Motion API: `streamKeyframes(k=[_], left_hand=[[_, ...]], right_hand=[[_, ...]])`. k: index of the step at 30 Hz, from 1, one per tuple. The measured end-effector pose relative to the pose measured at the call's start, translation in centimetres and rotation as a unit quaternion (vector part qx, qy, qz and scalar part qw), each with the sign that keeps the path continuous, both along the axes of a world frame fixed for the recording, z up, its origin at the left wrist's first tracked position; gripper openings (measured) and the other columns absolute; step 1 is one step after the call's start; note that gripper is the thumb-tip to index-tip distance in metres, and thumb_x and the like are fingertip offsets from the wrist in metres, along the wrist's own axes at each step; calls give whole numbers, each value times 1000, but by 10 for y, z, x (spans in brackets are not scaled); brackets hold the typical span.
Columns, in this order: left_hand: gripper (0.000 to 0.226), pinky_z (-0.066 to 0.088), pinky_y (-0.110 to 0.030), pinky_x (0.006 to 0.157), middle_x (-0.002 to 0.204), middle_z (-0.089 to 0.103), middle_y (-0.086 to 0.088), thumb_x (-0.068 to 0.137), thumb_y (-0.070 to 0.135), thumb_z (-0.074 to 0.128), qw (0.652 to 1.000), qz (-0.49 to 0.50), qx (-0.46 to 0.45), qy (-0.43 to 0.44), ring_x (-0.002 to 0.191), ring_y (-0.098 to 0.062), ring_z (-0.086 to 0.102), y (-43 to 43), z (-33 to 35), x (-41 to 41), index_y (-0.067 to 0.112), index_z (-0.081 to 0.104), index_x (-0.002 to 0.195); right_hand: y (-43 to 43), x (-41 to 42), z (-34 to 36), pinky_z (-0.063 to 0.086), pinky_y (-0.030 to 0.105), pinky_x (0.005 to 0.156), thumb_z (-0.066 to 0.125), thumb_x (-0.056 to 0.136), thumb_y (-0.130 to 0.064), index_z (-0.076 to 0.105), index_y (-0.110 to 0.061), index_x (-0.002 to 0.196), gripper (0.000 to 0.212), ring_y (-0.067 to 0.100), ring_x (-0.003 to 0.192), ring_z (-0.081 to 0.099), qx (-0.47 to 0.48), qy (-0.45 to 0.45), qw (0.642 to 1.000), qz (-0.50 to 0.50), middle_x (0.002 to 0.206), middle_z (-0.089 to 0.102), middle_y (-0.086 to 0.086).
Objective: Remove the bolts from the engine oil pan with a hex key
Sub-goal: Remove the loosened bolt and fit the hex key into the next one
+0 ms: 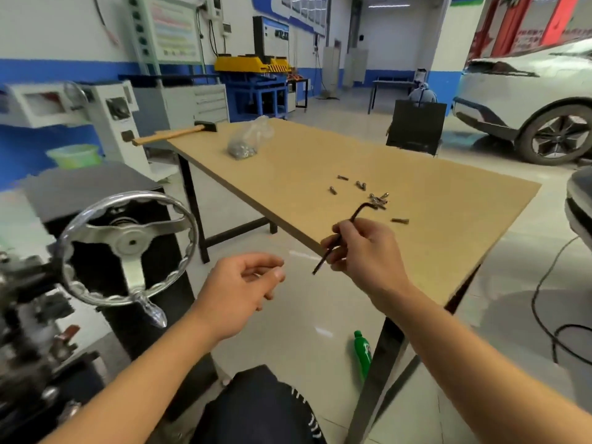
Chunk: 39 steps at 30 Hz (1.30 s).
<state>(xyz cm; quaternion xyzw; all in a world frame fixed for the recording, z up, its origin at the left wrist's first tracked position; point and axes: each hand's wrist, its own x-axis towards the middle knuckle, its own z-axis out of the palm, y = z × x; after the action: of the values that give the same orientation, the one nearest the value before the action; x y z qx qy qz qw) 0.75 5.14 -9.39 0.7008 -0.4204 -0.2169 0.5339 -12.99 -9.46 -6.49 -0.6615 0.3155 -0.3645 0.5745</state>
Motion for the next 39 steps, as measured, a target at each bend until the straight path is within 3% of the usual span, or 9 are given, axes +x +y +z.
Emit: streamKeyframes(k=[7,9,12,16,21,26,30,34,39], left_hand=[[25,57,-24,66,90,76,5,97,19,61,988,129,-26,-83,80,-9,72,190,8,14,39,73,104],[15,58,-33,73,90,76,7,93,24,62,961,218,-21,-170,82,-12,72,245,3,13,30,73,102],[15,47,-9,76,90,68,27,89,21,65,904,304,-13,-299,86,8,65,315,-11,-2,27,74,100],[18,47,-12,72,89,67,10,87,18,66,850,420,-15,-317,79,-1,63,370,-42,-12,16,78,101],[25,38,-1,72,80,65,16,88,20,63,823,476,-12,-309,71,8,54,389,-53,-6,11,78,106],[32,60,-35,72,91,78,-7,88,25,58,798,517,-36,-305,79,-21,74,381,-38,12,9,76,108],[32,57,-41,74,93,77,-8,84,13,55,800,530,-29,-281,84,-29,73,368,-44,23,12,77,108],[21,53,-40,55,70,71,-9,85,8,53,790,531,-45,-303,62,-30,65,362,-51,25,7,74,86],[28,59,-35,68,84,76,-5,85,-3,61,799,507,-55,-317,74,-20,71,372,-54,25,7,76,106]], right_hand=[[193,87,-7,50,23,63,47,105,-19,64,-13,90,24,12,70,63,-243,-84,922,289,77,66,-4],[240,101,-16,44,20,66,47,104,-20,65,-14,92,23,9,71,59,-321,-143,885,306,76,60,-10],[302,116,-39,49,26,71,53,100,-18,70,-3,92,25,15,76,61,-381,-231,832,331,82,63,1],[358,124,-70,47,16,81,61,95,-15,72,-2,96,18,8,84,63,-373,-276,794,394,90,68,1],[385,133,-80,47,9,80,66,92,-16,68,-17,106,14,-4,87,64,-367,-286,799,381,94,67,-9],[395,144,-75,50,16,71,66,94,-17,75,-10,97,11,5,77,66,-355,-308,826,313,82,71,-3],[398,154,-82,47,29,62,61,96,-18,71,1,78,28,21,63,61,-382,-261,842,277,69,66,10],[401,159,-84,45,24,62,62,93,-14,71,-1,79,21,18,64,60,-382,-241,852,266,69,66,7],[400,160,-87,42,8,66,68,91,-9,74,-6,90,7,6,68,58,-382,-236,841,302,73,67,0]])
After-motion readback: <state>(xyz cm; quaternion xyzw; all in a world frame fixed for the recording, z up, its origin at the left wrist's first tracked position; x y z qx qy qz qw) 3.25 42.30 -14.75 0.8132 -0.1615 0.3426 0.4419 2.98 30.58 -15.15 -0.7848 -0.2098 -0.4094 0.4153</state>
